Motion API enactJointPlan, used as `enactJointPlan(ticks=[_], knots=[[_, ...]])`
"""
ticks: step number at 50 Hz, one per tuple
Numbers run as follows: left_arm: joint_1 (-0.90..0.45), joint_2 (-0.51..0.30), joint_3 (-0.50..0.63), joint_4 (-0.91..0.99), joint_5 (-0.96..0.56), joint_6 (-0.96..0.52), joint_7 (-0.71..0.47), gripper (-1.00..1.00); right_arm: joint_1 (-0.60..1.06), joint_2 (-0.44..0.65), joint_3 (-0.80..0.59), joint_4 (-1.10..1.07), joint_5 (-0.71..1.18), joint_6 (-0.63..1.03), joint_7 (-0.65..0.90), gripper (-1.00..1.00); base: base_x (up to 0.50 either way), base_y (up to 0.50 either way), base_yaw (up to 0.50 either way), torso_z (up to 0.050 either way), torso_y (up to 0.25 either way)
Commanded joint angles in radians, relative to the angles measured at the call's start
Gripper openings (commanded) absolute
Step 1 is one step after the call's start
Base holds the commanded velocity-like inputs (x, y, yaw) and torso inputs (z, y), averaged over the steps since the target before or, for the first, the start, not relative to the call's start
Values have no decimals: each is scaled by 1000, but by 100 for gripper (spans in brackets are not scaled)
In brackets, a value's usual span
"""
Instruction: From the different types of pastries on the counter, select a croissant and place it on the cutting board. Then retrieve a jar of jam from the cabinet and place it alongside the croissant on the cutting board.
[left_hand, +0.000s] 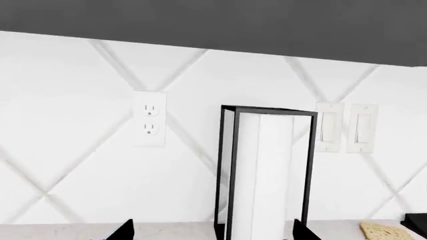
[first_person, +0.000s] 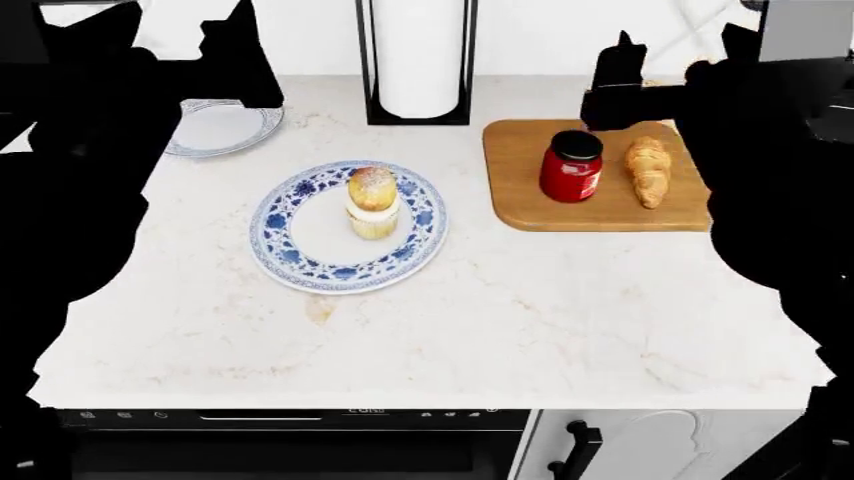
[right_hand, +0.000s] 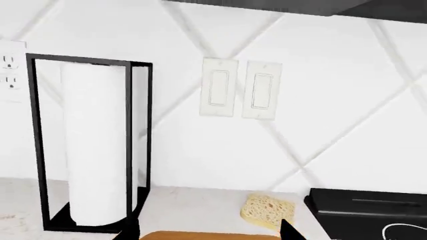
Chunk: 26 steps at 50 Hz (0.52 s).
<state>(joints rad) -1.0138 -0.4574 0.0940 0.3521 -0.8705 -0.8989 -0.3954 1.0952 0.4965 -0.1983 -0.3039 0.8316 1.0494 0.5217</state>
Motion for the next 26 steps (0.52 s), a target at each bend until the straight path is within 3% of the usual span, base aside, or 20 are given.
enactJointPlan(ticks=[1, 13, 19, 26], knots=[[51, -32, -112, 175, -110, -31, -81, 100, -48, 76, 238, -414, 251, 161, 192, 100, 0, 0, 0, 0, 0], [170, -65, -260, 367, -280, -34, -144, 100, -176, 115, 434, -621, 491, 163, 317, 100, 0, 0, 0, 0, 0], [254, -70, -325, 456, -322, -4, -158, 100, -293, 127, 467, -740, 412, 108, 312, 100, 0, 0, 0, 0, 0], [378, -46, -372, 513, -287, 66, -101, 100, -414, 465, 19, -743, 202, -448, 490, 100, 0, 0, 0, 0, 0]])
